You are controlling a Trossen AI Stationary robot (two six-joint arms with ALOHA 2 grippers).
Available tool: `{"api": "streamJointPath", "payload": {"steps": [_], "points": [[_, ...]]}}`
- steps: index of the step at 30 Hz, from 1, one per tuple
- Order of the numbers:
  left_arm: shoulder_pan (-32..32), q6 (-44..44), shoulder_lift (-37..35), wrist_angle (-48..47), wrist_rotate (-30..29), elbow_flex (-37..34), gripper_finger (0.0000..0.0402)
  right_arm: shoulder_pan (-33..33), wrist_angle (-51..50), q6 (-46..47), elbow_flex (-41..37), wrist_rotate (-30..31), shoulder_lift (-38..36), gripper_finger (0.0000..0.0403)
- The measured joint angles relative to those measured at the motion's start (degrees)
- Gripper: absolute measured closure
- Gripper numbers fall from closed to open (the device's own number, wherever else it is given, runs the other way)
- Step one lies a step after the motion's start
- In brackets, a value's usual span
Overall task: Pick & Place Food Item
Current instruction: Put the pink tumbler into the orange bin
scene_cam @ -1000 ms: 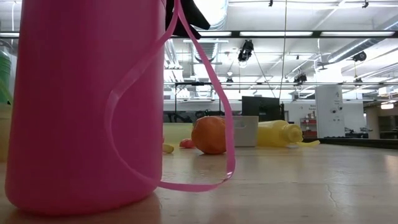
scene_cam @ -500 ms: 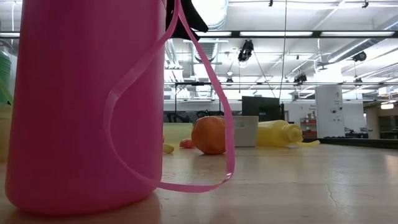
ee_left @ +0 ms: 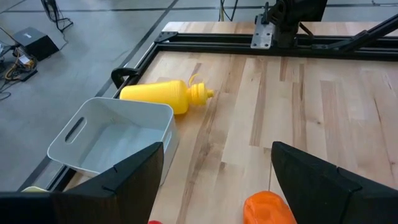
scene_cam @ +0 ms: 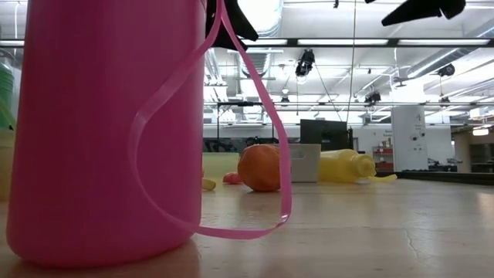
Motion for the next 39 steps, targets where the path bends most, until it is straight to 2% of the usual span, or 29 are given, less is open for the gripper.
{"api": "streamJointPath", "payload": {"steps": [4,8,12,19,22,39], "points": [[-0.02,0.0,0.01,-0.01,0.0,0.0,0.0098,0.0,1.84,0.27,-3.6,0.12,-5.46,0.0039],[-0.02,-0.03,-0.01,-0.01,0.0,0.0,0.0098,0.0,4.51,5.78,-4.58,-1.43,-9.13,0.0039],[-0.02,-0.17,0.0,-0.03,0.01,0.0,0.0098,0.0,4.5,10.86,-4.37,-5.53,-10.83,0.0039],[0.0,-0.16,-0.01,-0.1,0.01,0.0,0.0098,0.04,4.46,11.14,-4.34,-7.59,-11.11,0.0039],[-0.01,-0.16,0.0,-0.1,0.01,0.0,0.0098,0.03,4.47,9.45,-4.34,-9.18,-10.96,0.0039],[-0.02,-1.47,-0.01,-0.01,0.01,0.0,0.0098,-0.02,4.44,-6.09,-4.32,-9.33,-10.74,0.0039]]}}
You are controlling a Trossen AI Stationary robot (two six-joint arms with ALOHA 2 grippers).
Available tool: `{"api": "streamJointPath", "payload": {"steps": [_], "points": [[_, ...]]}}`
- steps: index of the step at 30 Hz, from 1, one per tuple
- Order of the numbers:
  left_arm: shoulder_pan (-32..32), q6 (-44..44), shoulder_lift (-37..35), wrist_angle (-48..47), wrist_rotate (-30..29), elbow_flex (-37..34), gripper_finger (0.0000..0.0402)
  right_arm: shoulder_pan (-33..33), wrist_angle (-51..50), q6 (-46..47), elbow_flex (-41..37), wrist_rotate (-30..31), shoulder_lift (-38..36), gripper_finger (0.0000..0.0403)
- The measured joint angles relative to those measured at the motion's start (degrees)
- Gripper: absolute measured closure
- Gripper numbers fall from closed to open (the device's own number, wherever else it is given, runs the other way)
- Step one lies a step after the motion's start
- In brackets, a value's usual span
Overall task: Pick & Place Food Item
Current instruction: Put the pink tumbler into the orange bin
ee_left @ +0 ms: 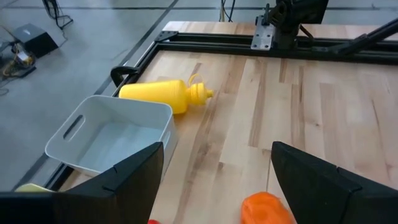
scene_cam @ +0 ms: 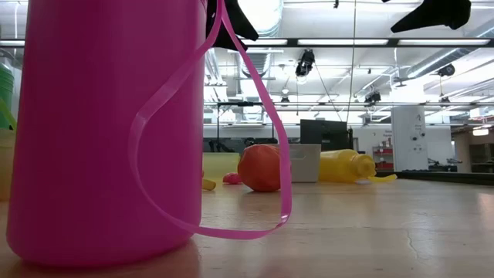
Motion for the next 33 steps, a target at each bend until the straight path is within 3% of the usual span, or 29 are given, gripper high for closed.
{"api": "streamJointPath", "payload": {"steps": [4,8,14,25,33], "points": [[0.0,-5.09,0.0,-0.2,0.02,0.0,0.0098,0.02,-0.01,-1.36,0.02,0.0,0.0,0.0039],[0.0,-17.57,0.02,-2.08,2.69,0.0,0.0098,0.02,-0.02,-1.45,0.02,0.0,0.0,0.0039],[-3.22,-6.79,0.0,-5.1,14.71,3.2,0.0098,0.02,-0.02,-1.46,0.02,0.01,0.02,0.0039],[-12.73,-8.36,1.35,-23.25,14.02,18.66,0.0098,0.02,0.01,-1.44,0.02,0.02,0.02,0.0039],[-14.52,-13.34,8.43,-36.85,13.7,28.74,0.0098,0.07,0.01,-1.46,0.02,0.02,0.04,0.0039]]}}
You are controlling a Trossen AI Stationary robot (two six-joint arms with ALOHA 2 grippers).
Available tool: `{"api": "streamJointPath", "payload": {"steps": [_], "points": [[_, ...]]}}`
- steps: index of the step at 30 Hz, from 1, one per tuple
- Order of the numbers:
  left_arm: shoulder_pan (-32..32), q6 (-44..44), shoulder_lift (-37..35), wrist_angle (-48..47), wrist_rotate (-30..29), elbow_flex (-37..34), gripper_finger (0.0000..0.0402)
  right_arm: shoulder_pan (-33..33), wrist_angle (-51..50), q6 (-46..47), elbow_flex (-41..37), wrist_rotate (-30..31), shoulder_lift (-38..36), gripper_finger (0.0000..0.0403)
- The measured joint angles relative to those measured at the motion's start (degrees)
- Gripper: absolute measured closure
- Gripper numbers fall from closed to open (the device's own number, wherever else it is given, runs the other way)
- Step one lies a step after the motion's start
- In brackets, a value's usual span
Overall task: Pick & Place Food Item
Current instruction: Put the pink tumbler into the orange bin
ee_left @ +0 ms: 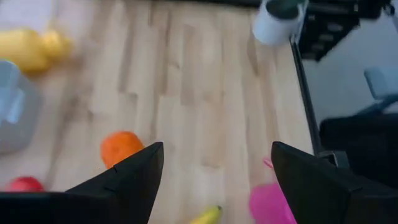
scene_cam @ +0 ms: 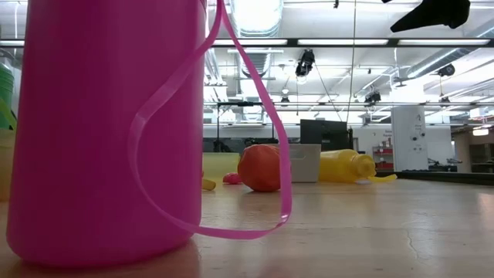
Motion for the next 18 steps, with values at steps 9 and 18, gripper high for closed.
{"api": "streamJointPath", "payload": {"steps": [9,18], "points": [[0.07,-3.64,14.97,-20.75,0.46,20.14,0.0098,0.0,0.01,0.0,0.0,0.0,0.0,0.0039],[0.25,-8.15,21.84,-29.74,-1.25,30.05,0.0098,-0.04,0.0,0.0,0.0,0.0,0.0,0.0039]]}}
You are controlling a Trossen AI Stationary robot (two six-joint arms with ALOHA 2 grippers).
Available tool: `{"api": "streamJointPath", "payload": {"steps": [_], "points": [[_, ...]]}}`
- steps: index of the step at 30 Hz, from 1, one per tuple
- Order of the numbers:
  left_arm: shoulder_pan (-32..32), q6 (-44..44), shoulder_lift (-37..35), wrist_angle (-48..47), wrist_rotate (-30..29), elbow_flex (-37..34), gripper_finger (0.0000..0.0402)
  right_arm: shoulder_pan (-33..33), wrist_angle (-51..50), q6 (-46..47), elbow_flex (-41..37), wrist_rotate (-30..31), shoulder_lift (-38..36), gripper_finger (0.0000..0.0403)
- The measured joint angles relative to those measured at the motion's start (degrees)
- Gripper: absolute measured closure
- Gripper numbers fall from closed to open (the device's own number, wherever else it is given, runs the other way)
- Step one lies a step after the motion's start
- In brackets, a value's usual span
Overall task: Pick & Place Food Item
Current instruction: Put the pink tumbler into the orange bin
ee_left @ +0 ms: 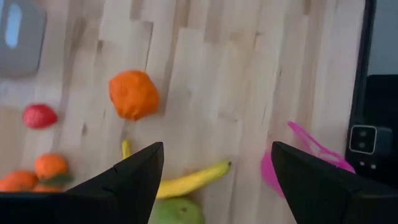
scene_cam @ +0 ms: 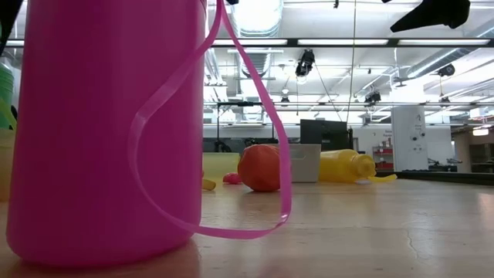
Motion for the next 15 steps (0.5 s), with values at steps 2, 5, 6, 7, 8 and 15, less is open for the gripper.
{"api": "streamJointPath", "payload": {"steps": [2,5,6,7,8,15], "points": [[0.15,-1.5,0.07,-1.19,-0.01,-0.31,0.0098,-0.03,0.02,0.0,0.0,0.0,0.0,0.0039],[0.63,-2.84,0.03,-2.11,0.24,-0.51,0.0098,-0.03,0.02,0.0,0.0,0.0,0.0,0.0039],[0.71,-2.71,0.03,-2.04,0.6,-0.52,0.0098,-0.03,0.02,0.0,0.0,0.0,0.0,0.0039],[0.71,-2.34,0.03,-1.95,0.74,-0.52,0.0098,-0.03,0.02,0.0,0.0,0.0,0.0,0.0039],[0.68,-1.85,0.03,-1.85,0.9,-0.52,0.0098,-0.03,0.02,-0.01,0.0,0.0,0.0,0.0039],[0.36,1.42,0.03,6.21,0.41,-0.61,0.0098,0.0,0.02,0.0,0.0,0.0,0.0,0.0039]]}}
